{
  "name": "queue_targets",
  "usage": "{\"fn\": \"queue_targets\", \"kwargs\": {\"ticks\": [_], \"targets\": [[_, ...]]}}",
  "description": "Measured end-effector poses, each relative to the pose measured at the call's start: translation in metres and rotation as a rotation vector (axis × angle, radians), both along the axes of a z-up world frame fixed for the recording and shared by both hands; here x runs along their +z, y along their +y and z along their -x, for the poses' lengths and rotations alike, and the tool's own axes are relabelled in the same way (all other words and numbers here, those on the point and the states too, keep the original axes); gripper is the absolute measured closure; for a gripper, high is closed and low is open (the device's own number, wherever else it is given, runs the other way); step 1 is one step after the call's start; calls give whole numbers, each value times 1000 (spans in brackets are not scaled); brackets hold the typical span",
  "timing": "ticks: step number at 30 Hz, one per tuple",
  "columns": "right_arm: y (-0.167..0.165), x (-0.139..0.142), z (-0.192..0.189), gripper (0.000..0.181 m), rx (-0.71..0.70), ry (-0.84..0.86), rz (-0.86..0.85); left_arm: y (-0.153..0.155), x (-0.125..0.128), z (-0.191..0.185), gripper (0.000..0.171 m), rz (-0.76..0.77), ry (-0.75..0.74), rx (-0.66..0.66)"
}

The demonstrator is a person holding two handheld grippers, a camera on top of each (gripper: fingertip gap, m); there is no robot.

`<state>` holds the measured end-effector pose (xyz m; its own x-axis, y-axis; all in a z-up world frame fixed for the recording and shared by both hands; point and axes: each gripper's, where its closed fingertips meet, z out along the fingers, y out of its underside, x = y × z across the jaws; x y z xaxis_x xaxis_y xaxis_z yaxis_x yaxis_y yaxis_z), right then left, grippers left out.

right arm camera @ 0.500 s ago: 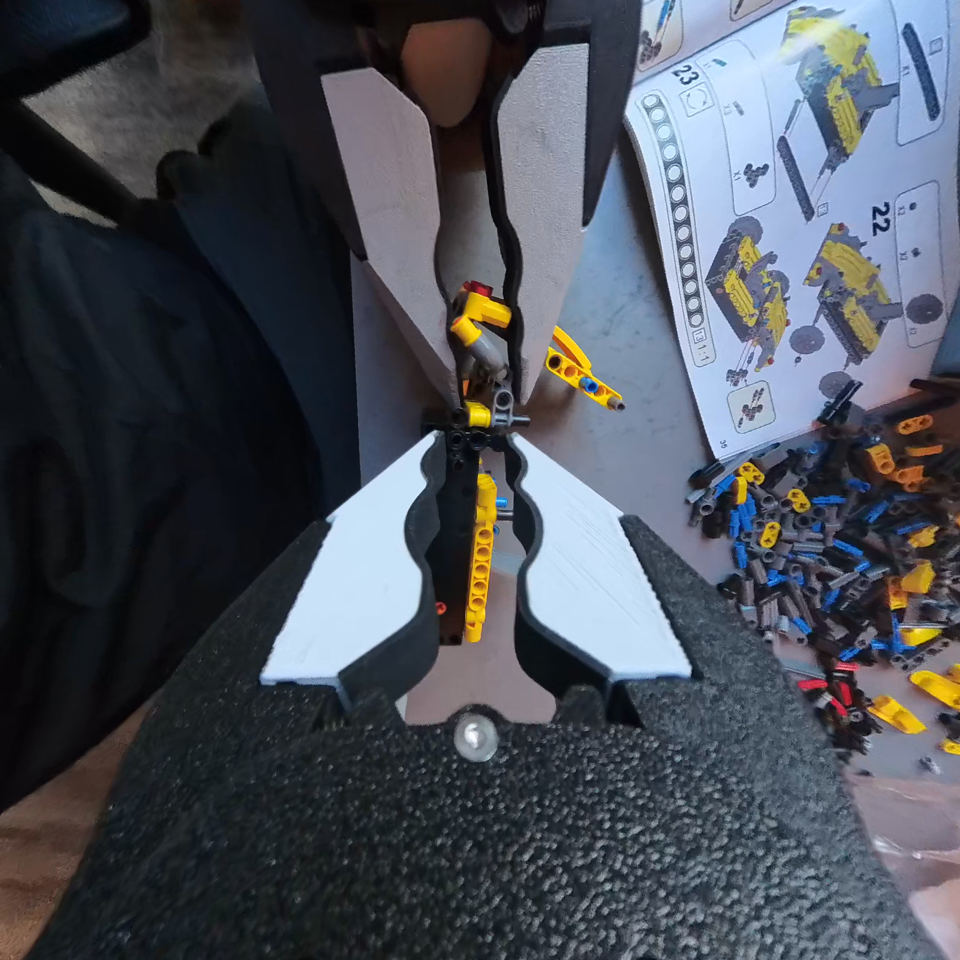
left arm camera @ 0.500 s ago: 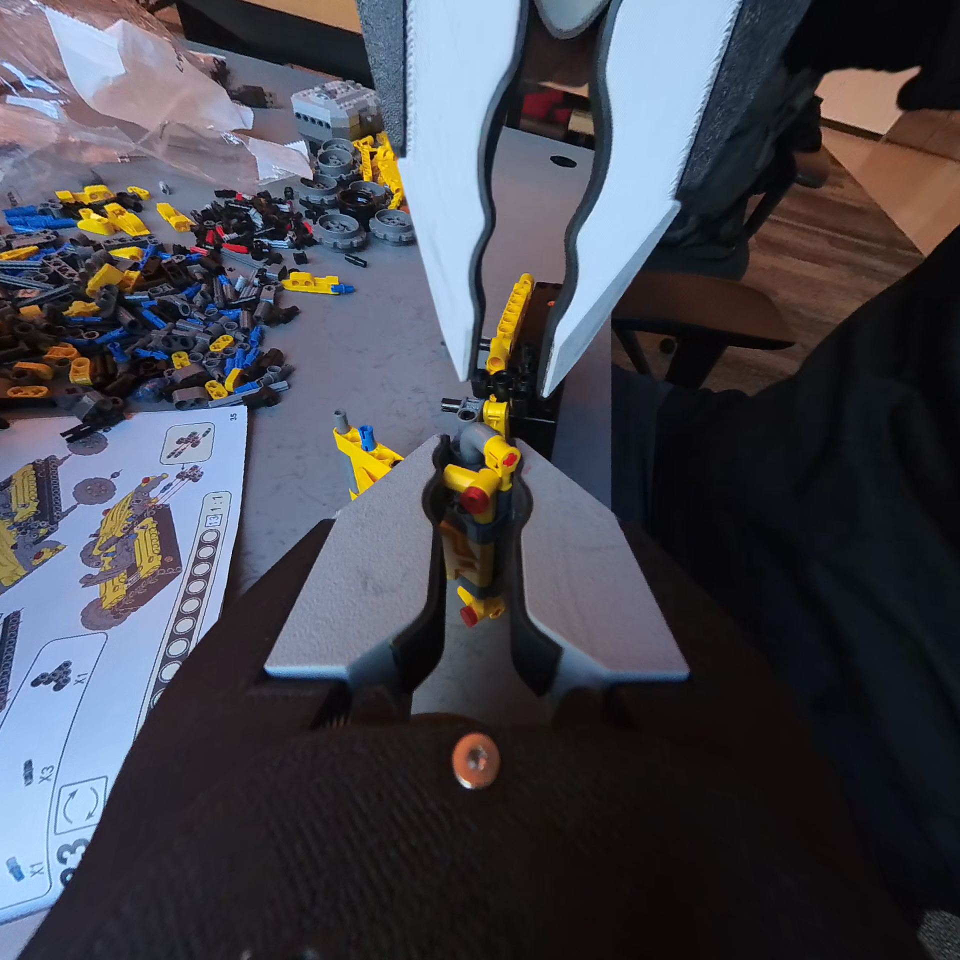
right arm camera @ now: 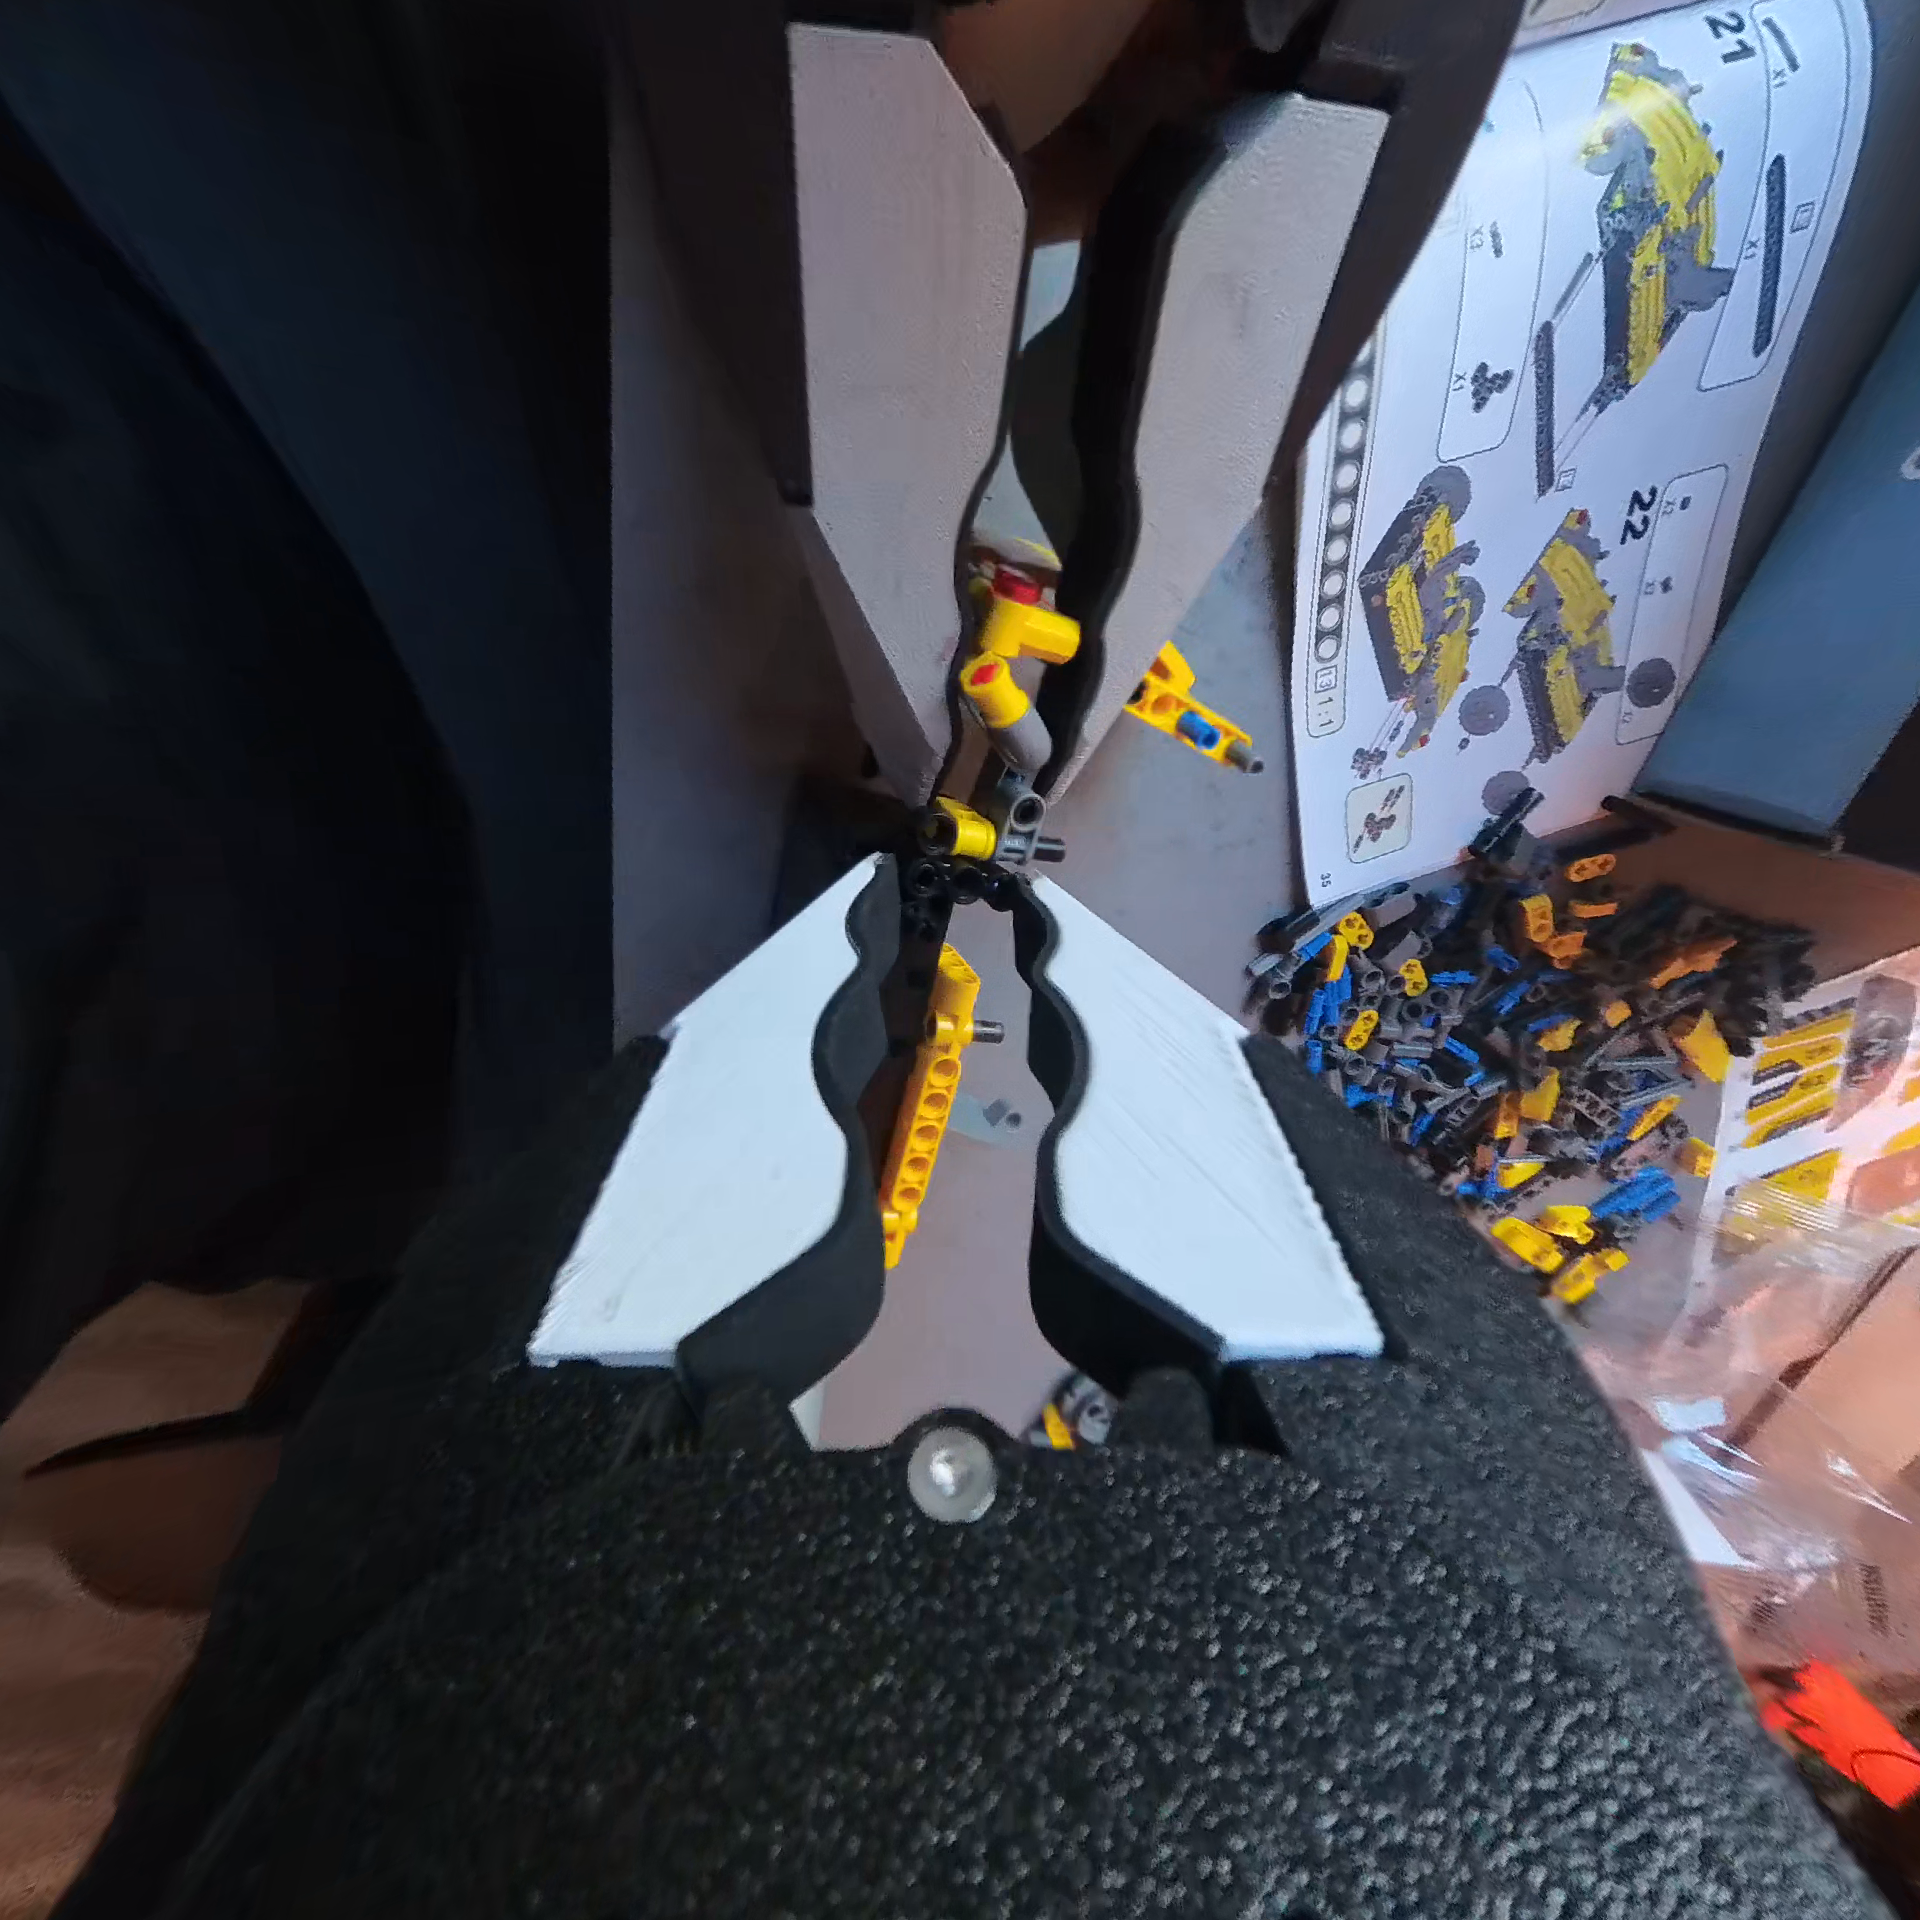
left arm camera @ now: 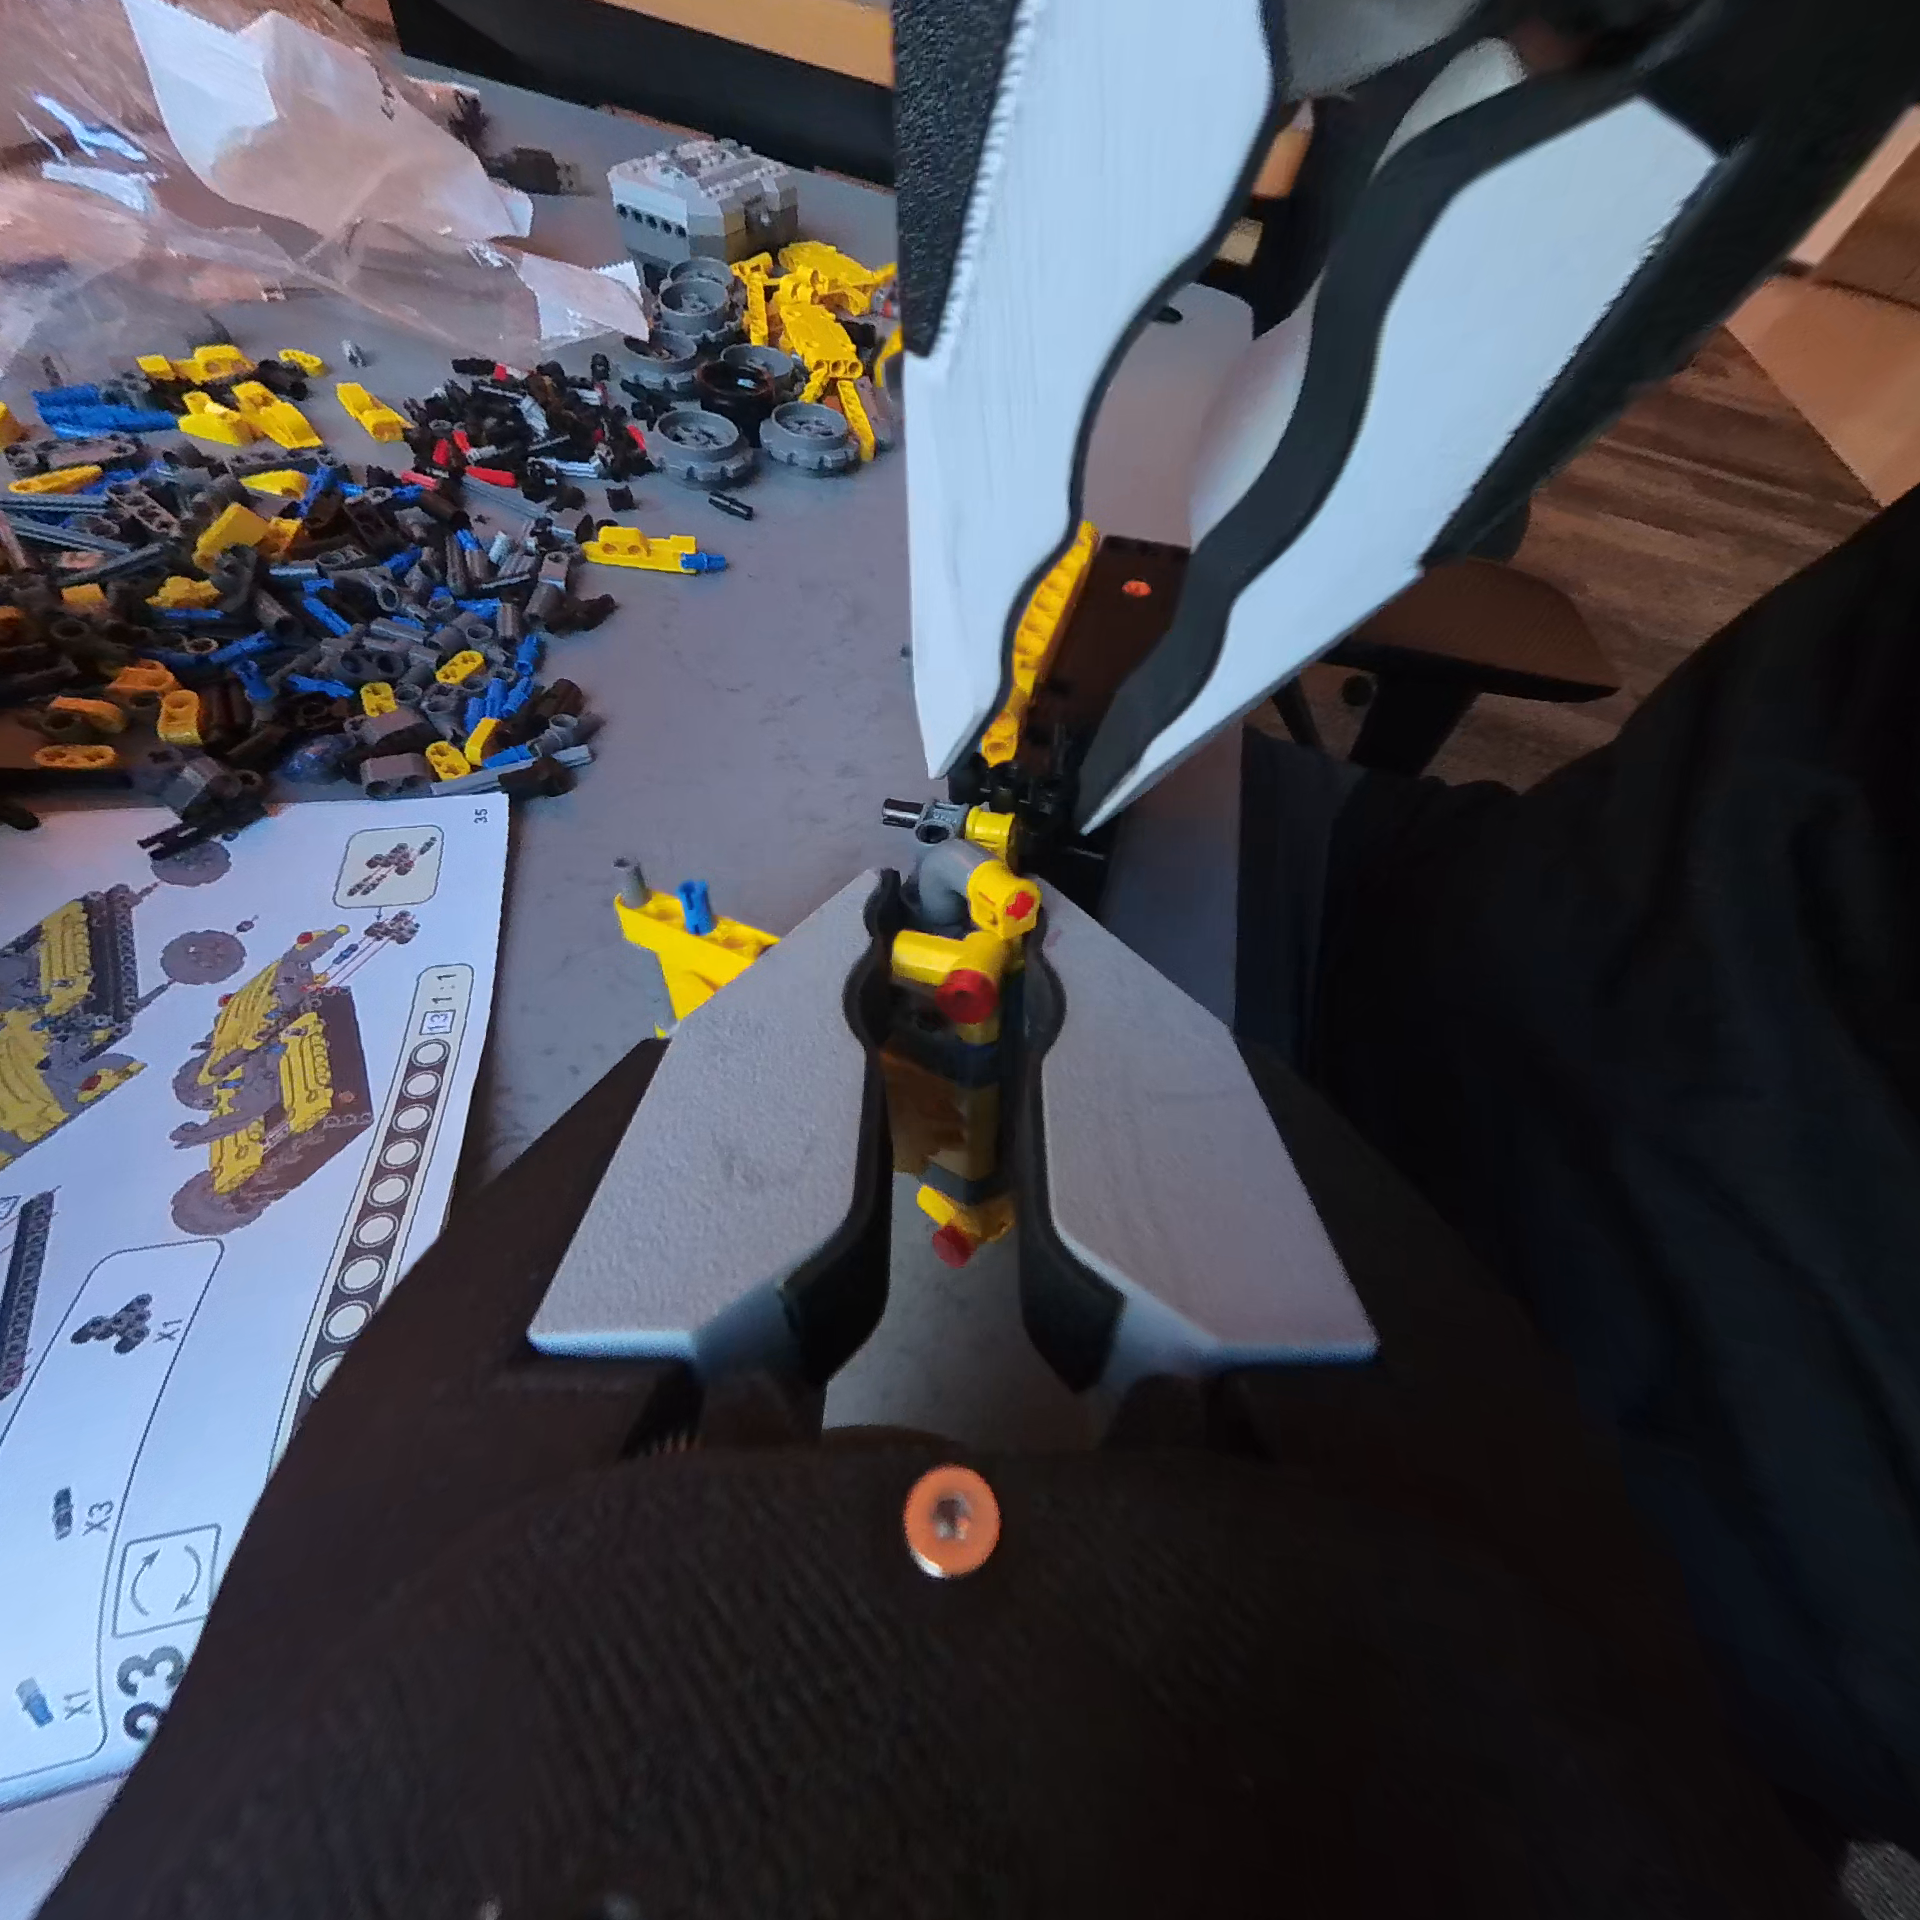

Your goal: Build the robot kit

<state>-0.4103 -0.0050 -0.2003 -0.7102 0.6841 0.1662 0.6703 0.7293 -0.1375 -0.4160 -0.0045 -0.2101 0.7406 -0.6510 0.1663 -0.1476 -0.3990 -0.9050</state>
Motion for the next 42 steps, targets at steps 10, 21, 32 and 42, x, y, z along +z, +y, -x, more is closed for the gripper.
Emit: {"fn": "queue_targets", "kwargs": {"ticks": [10, 21, 32, 42], "targets": [[-1, 6, 2, 155, -114, 34, 268, 1, 2, 1, 154, -8, -7, 10], [23, 27, -18, 150, -264, 402, 467, -2, 2, 1, 153, -34, 29, 30], [42, 21, -49, 141, -243, 630, 548, -14, 18, 16, 125, -15, -36, 92], [22, -25, -56, 139, -146, 646, 433, -22, 7, -2, 147, 9, 44, 168]]}}
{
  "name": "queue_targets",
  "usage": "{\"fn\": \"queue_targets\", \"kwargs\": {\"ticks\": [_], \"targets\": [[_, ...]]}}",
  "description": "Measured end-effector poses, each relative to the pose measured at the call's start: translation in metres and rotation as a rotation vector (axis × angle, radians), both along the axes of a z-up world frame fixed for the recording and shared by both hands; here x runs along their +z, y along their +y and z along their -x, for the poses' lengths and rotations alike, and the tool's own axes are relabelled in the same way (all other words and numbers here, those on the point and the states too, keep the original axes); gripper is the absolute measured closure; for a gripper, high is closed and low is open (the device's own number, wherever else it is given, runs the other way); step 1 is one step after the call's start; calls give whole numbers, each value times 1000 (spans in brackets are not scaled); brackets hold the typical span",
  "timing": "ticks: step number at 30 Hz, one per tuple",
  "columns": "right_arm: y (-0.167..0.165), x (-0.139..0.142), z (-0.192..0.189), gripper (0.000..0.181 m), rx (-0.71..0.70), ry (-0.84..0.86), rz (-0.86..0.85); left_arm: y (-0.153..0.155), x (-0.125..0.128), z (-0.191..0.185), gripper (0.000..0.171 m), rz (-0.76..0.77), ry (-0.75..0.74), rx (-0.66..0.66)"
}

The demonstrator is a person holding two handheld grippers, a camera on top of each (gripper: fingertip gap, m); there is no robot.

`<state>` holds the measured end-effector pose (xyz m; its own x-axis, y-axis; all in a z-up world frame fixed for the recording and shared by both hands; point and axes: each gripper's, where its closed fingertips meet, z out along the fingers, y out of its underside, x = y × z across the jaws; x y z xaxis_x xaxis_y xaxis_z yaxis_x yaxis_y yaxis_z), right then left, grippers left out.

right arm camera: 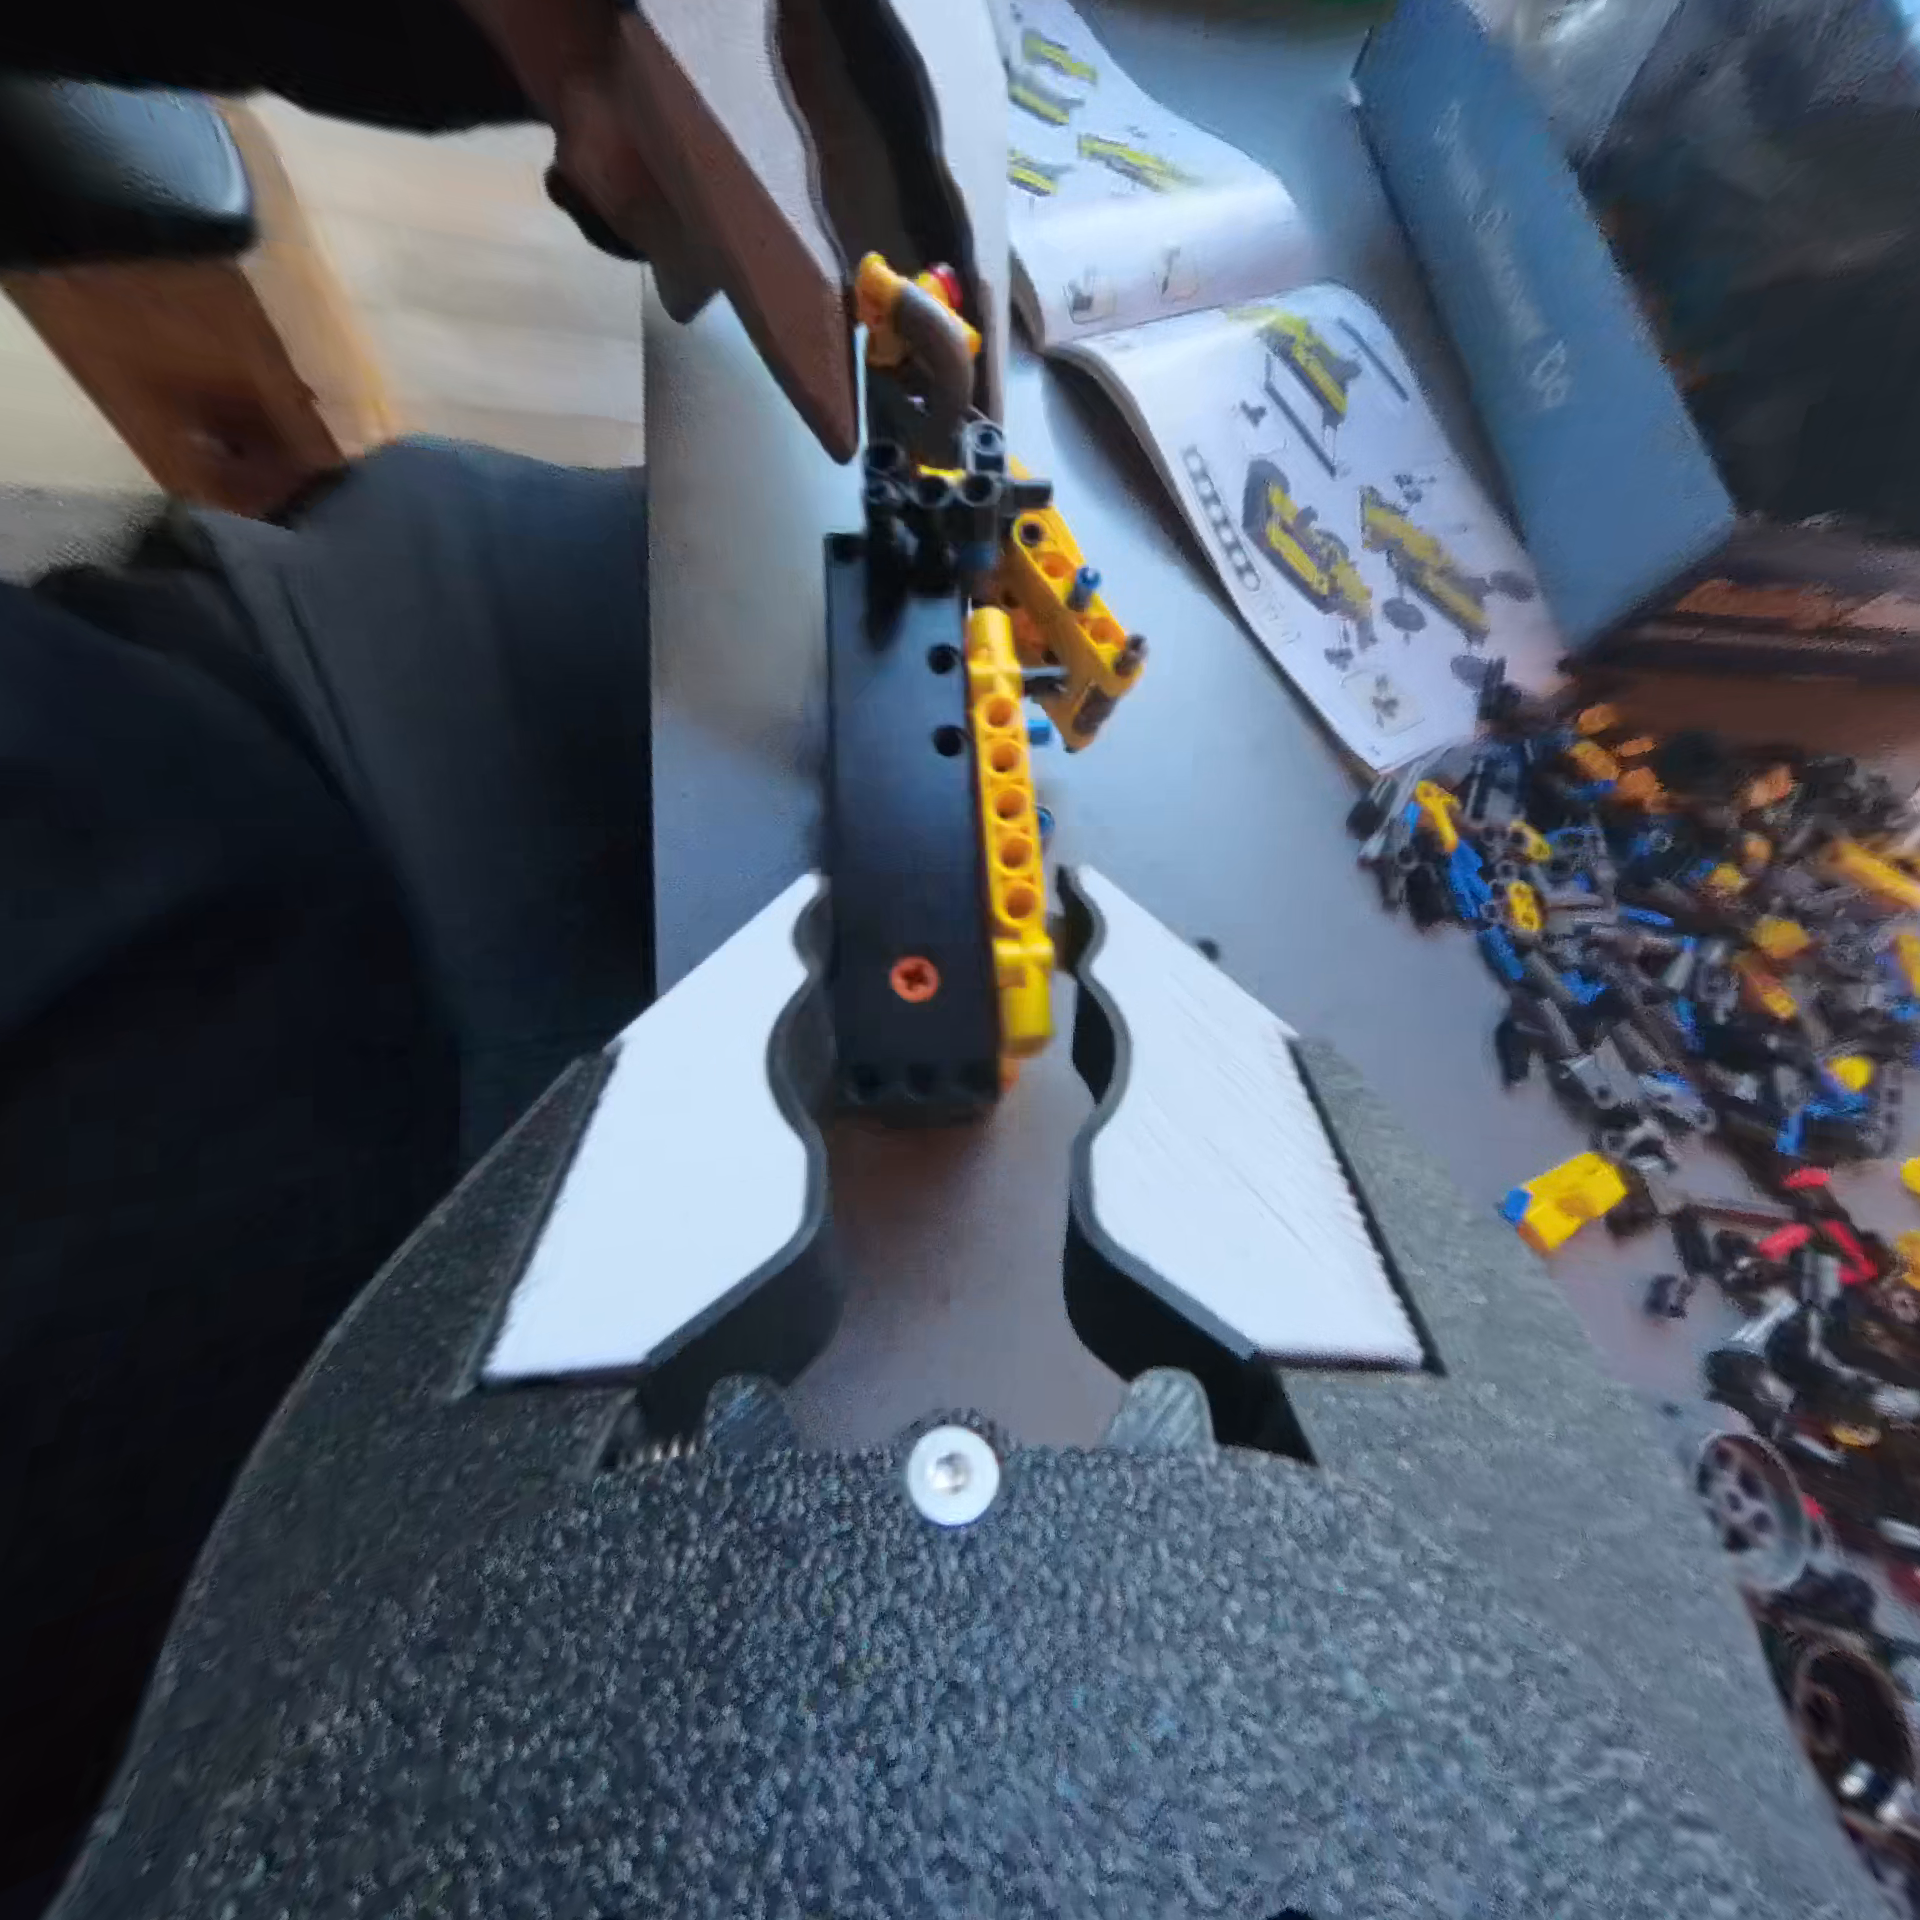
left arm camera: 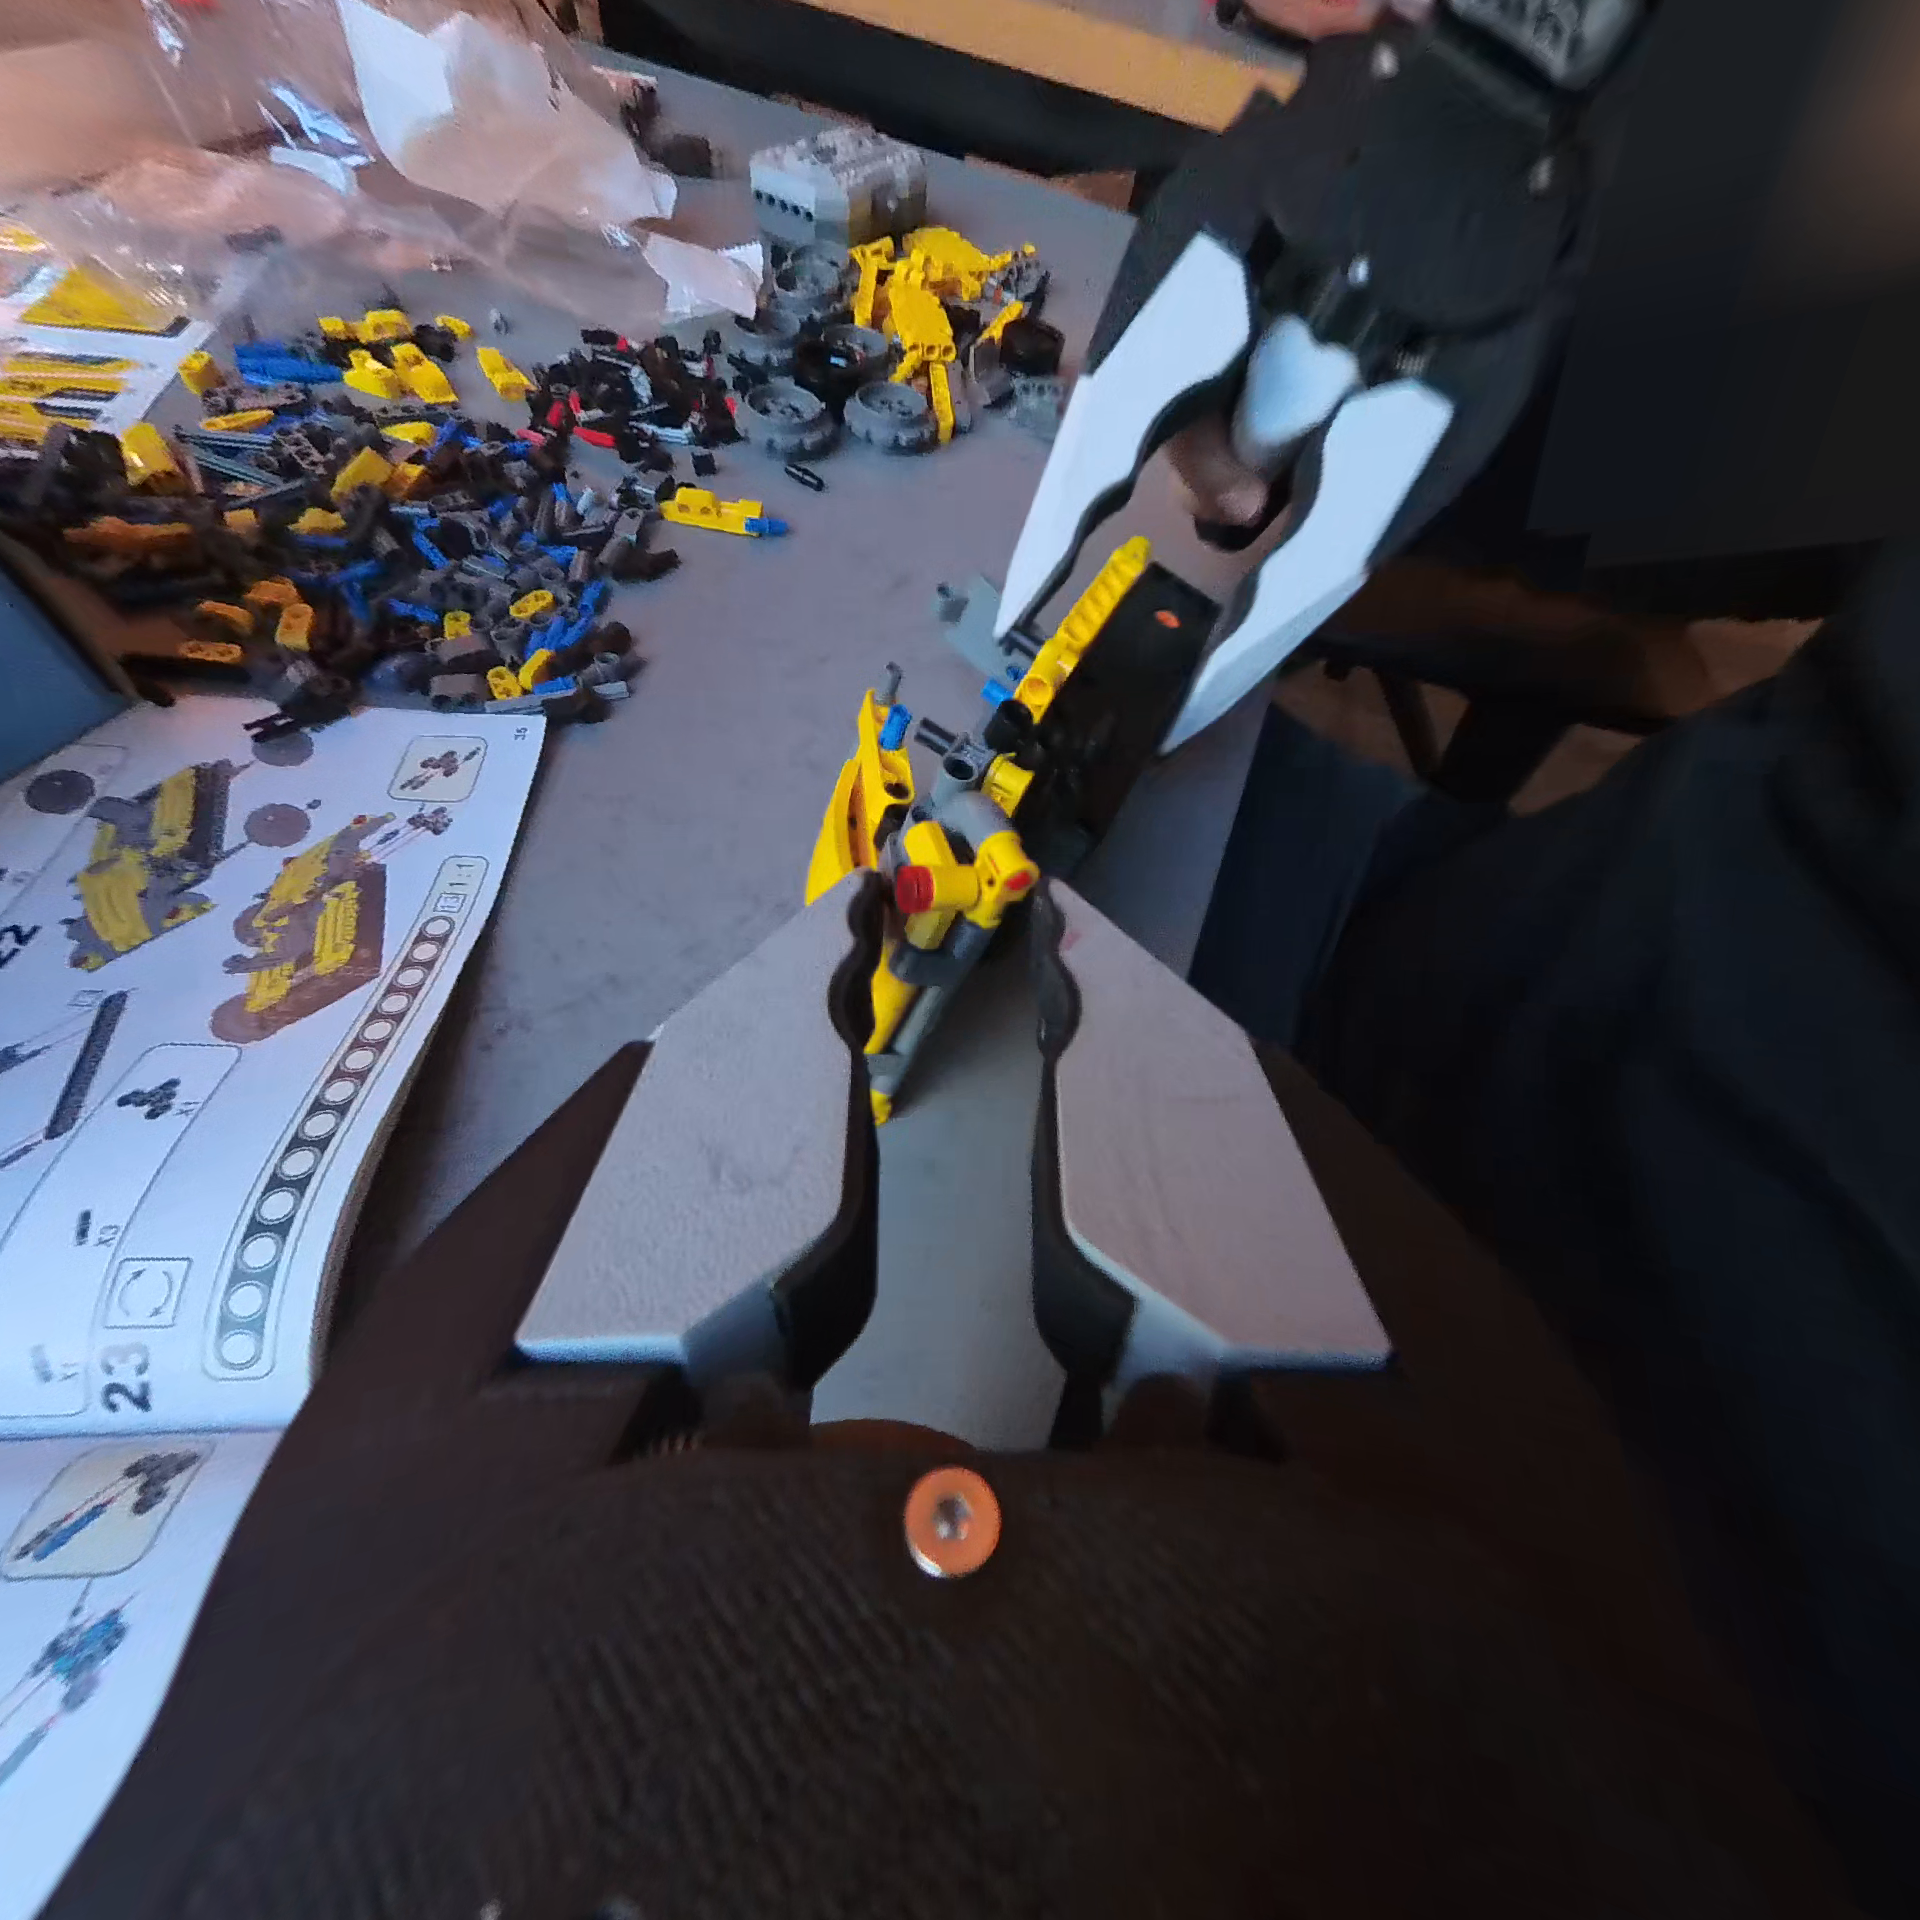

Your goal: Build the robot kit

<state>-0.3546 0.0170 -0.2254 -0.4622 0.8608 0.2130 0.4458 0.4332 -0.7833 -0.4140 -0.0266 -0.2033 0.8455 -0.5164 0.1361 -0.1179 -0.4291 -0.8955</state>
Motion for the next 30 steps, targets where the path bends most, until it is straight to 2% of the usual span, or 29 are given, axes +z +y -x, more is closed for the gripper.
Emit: {"fn": "queue_targets", "kwargs": {"ticks": [3, 8, 9, 12, 18, 27, 30], "targets": [[-9, 0, 4, 141, 14, 3, 5, 0, 1, -3, 142, 47, -50, -9], [-8, 0, 7, 143, 14, -14, -4, -2, 14, 11, 127, 23, 64, 31], [-7, 0, 8, 143, 10, -22, 16, -3, 22, 13, 130, 3, 81, 34], [-6, 0, 10, 143, 12, -43, 65, -4, 44, 2, 153, -47, 182, -21], [-5, 0, 10, 143, 23, -65, 122, 6, 14, -18, 168, 139, 457, -135], [-4, 0, 11, 144, 60, -99, 142, 17, 14, -19, 171, 174, 557, -156], [-3, 1, 12, 144, 59, -108, 174, 19, 14, -17, 171, 175, 507, -141]]}}
